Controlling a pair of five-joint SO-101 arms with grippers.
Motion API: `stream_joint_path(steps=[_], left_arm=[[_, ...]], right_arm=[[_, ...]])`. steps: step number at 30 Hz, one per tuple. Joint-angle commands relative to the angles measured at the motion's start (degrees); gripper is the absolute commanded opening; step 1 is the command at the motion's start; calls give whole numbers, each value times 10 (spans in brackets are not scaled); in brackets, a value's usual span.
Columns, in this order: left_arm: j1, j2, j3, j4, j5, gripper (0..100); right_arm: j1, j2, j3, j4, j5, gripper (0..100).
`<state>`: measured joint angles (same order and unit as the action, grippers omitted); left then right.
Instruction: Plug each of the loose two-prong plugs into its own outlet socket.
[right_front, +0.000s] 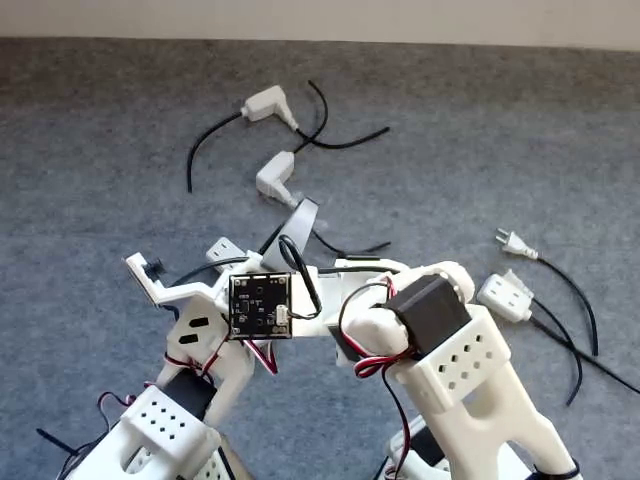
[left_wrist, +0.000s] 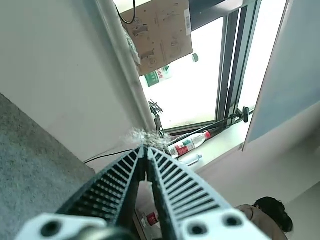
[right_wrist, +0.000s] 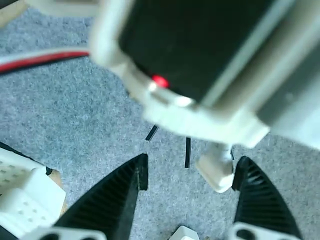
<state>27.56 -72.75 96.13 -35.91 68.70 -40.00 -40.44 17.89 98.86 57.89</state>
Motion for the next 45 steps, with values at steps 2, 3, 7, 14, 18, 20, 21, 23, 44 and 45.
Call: stream_joint_path(steps=[2, 3, 7, 14, 18, 20, 21, 23, 44, 45], left_arm=[[7, -6, 13, -10, -1, 7], [7, -6, 13, -10, -1, 7], [7, -6, 13, -10, -1, 7], [7, -6, 13, -9, -3, 7], [3, -6, 13, -8, -4, 7], [-22, -5, 13, 23, -4, 7], [-35, -5, 13, 48, -4, 7], [-65, -5, 13, 84, -4, 7], [-548, -5, 13, 413, -4, 7], [-567, -5, 13, 429, -4, 7]], right_arm=[[-5, -16, -11, 16, -7, 190], [-5, -16, -11, 16, -7, 179], [-5, -16, -10, 17, -7, 173], [-5, -16, -10, 17, -6, 166], [7, -16, -10, 17, -7, 159], [36, -16, -13, 17, -7, 159], [51, -16, -13, 17, -7, 159], [84, -17, -19, 16, -7, 159], [58, -12, 187, -138, -78, 159], [42, -15, 208, -160, -80, 159]])
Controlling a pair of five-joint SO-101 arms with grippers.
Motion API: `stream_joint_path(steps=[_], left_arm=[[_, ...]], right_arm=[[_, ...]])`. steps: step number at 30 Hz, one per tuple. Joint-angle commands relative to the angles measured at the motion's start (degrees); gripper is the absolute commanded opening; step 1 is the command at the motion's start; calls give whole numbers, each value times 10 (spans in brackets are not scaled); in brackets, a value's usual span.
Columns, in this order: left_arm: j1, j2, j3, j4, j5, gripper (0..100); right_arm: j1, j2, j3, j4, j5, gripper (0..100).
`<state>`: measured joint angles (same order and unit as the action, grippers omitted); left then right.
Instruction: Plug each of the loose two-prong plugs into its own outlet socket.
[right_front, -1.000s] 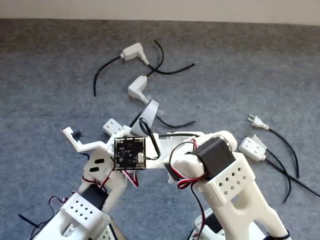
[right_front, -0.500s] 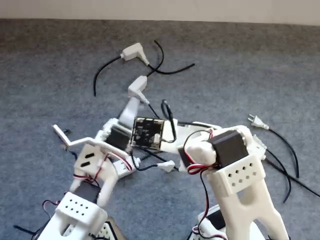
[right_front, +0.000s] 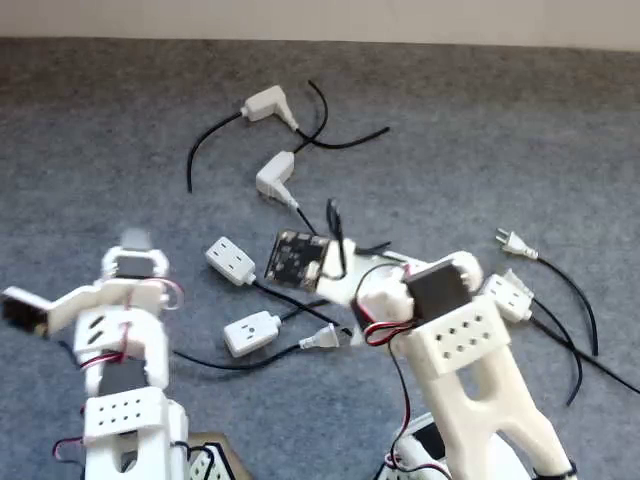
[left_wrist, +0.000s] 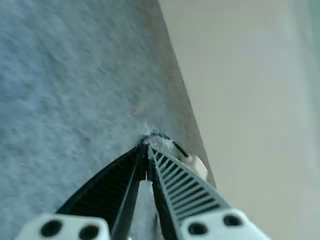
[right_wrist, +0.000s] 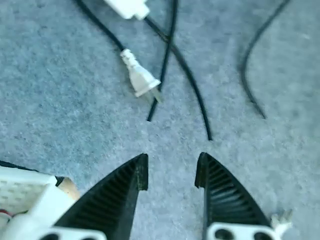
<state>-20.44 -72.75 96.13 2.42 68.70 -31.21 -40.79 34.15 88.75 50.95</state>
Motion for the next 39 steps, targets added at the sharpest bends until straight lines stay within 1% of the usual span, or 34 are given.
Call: stream_joint_path(steps=[1, 4, 7, 9, 13, 15, 17, 19, 23, 25, 27, 29, 33, 39], left_arm=[[-104, -5, 13, 61, -4, 7], [-149, -5, 13, 98, -4, 7], [-189, -5, 13, 135, -4, 7], [-217, -5, 13, 152, -4, 7], [-259, -5, 13, 161, -4, 7], [-262, -5, 13, 161, -4, 7], [-261, -5, 13, 161, -4, 7], [-261, -5, 13, 161, -4, 7], [-261, -5, 13, 161, -4, 7], [-261, -5, 13, 161, -4, 7], [-261, -5, 13, 161, -4, 7], [-261, -5, 13, 161, -4, 7], [-261, -5, 13, 160, -4, 7], [-261, -5, 13, 160, -4, 7]], right_arm=[[-65, -12, 65, -76, -11, 159], [-120, -7, 99, -109, -11, 159], [-153, -7, 124, -152, -11, 159], [-159, -7, 150, -190, -10, 159], [-159, -7, 214, -284, -6, 159], [-158, -7, 240, -314, -3, 159], [-156, -7, 259, -329, 24, 159], [-144, -6, 269, -338, 39, 159], [-111, -2, 275, -359, 43, 159], [-95, 21, 275, -368, 45, 159], [-81, 63, 273, -383, 69, 159], [-70, 110, 269, -396, 75, 159], [-66, 168, 247, -395, 75, 159], [-77, 182, 237, -394, 75, 155]])
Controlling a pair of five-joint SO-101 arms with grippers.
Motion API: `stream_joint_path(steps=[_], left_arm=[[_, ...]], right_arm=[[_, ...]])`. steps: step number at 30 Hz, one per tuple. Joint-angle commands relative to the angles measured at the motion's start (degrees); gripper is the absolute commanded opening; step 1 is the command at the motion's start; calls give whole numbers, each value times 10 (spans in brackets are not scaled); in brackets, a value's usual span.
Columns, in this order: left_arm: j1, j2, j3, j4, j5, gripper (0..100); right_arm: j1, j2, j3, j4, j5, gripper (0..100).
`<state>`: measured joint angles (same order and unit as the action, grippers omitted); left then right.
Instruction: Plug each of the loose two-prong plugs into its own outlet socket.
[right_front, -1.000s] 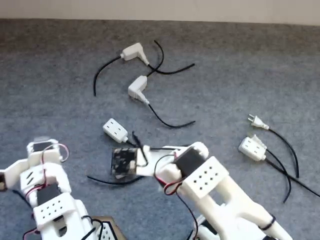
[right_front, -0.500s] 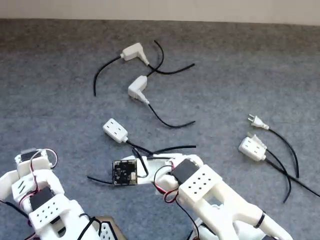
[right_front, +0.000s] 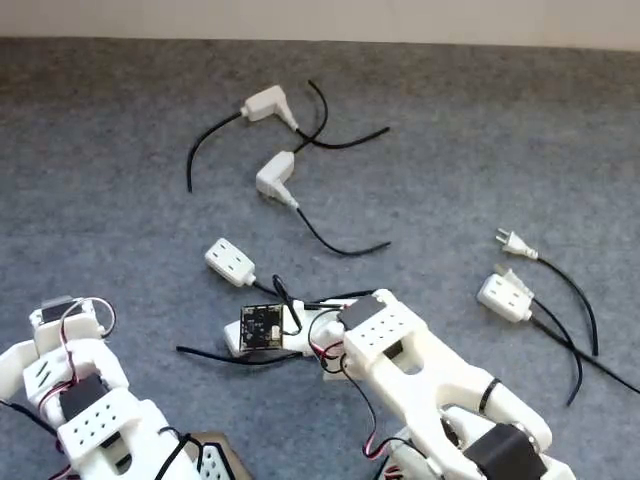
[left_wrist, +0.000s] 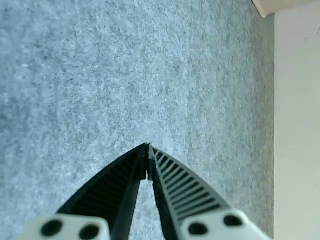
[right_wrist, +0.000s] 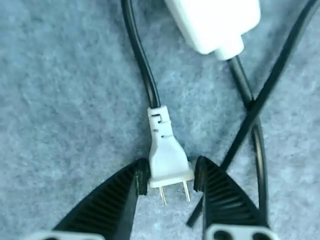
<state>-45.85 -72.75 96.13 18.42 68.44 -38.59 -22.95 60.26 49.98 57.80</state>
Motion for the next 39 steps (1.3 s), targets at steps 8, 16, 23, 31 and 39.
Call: stream_joint_path(steps=[8, 16, 23, 31, 39], left_arm=[[-7, -5, 13, 0, -2, 7], [-7, -5, 13, 0, -2, 7], [-7, -5, 13, 0, -2, 7], [-7, -5, 13, 0, -2, 7], [-6, -5, 13, 0, -2, 7]], right_arm=[[-29, 4, -24, 37, 6, 112], [24, -12, -73, 38, -71, 62], [164, -92, -160, 65, -170, 62], [276, -115, -165, 61, -380, 62], [373, 65, -167, -19, -425, 62]])
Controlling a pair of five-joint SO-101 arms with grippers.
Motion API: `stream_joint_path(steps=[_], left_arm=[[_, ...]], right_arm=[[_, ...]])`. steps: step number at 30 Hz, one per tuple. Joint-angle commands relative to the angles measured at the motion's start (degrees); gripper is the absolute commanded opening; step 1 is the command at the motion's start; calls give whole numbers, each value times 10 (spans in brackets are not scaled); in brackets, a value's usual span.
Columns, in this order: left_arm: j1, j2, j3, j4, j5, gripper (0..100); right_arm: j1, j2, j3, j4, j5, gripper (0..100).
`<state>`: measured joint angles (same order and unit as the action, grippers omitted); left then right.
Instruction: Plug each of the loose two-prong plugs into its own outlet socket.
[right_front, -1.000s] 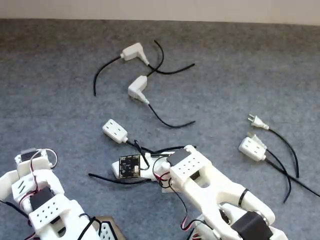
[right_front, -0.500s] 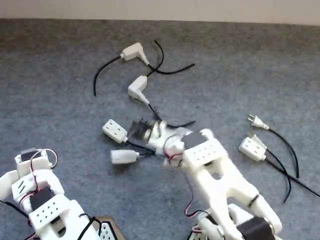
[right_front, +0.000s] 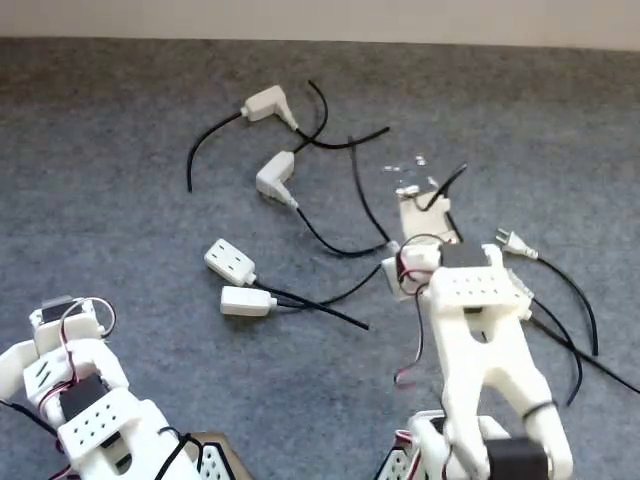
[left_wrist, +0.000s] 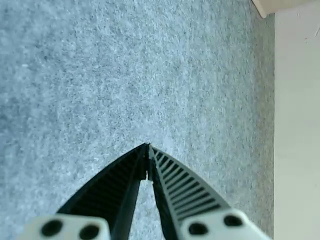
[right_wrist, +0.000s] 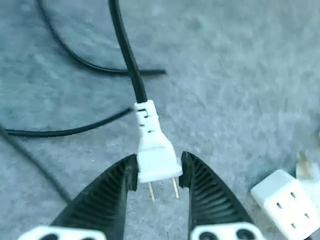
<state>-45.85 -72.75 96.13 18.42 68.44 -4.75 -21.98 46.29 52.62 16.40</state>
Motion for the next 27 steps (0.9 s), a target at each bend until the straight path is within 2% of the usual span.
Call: stream_joint_path(steps=[1, 6, 12, 14, 19, 25, 27], left_arm=[[0, -5, 13, 0, -2, 7], [29, -5, 13, 2, -55, 7], [28, -5, 13, 2, -57, 7], [28, -5, 13, 2, -57, 7], [28, -5, 13, 2, -57, 7], [28, -5, 13, 2, -58, 7], [28, -5, 13, 2, -58, 7]], right_arm=[[42, 85, -29, -62, -11, 62], [46, 193, -43, -107, -7, 69], [45, 215, -74, -109, -6, 202], [41, 214, -81, -109, -4, 205], [15, 216, -86, -109, 68, 205], [9, 218, -85, -109, 91, 204], [9, 218, -85, -109, 116, 173]])
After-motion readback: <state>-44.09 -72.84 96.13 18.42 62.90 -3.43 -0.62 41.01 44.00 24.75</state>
